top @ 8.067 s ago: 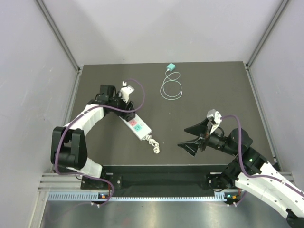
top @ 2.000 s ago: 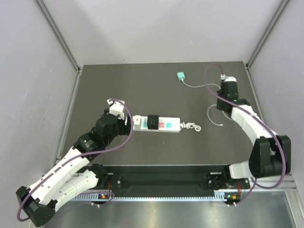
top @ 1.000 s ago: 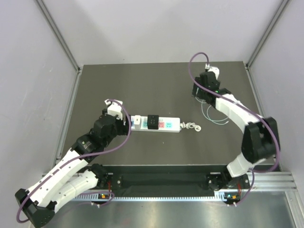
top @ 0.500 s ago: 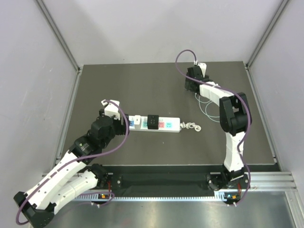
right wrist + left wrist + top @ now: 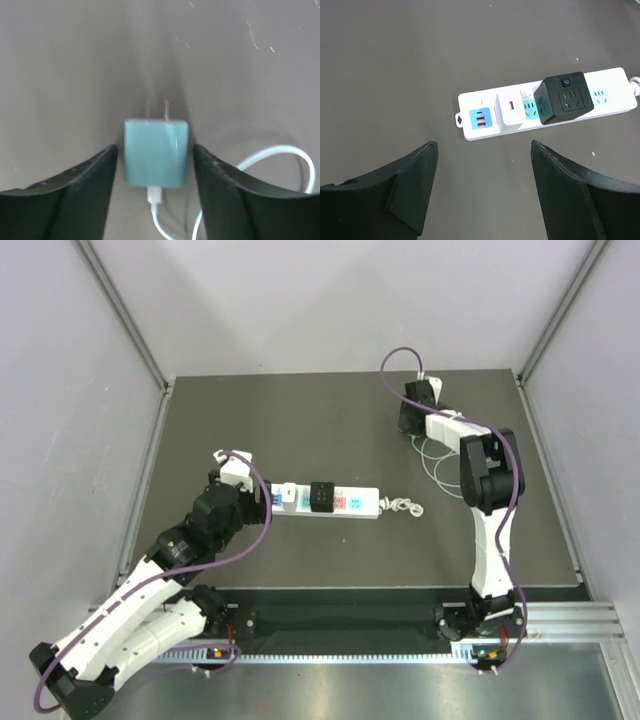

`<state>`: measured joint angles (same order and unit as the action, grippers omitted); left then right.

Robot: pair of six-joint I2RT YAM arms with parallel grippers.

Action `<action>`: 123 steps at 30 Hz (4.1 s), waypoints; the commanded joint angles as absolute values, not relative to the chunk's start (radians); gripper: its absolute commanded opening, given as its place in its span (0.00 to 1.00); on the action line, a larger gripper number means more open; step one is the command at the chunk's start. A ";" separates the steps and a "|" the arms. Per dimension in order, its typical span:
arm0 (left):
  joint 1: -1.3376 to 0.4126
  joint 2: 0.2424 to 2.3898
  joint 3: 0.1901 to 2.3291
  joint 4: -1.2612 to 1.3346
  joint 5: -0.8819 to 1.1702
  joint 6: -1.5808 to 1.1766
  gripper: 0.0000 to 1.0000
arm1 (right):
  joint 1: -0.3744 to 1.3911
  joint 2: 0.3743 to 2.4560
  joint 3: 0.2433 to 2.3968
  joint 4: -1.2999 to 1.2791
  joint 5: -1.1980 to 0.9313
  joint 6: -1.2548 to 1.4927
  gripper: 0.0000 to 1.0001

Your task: Insert the plug

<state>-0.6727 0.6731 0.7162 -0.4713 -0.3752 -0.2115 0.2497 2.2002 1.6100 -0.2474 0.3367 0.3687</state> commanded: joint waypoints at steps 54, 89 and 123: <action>-0.621 1.068 1.077 -0.362 0.535 -0.733 0.30 | 1.009 1.091 0.841 0.287 -0.198 -0.195 0.00; -0.512 1.091 1.074 0.302 0.775 -0.963 0.00 | 0.928 0.828 0.739 0.580 0.035 0.718 0.50; -0.514 1.094 0.982 0.468 0.807 -1.135 0.27 | 0.870 1.028 0.691 1.037 -0.090 0.767 0.00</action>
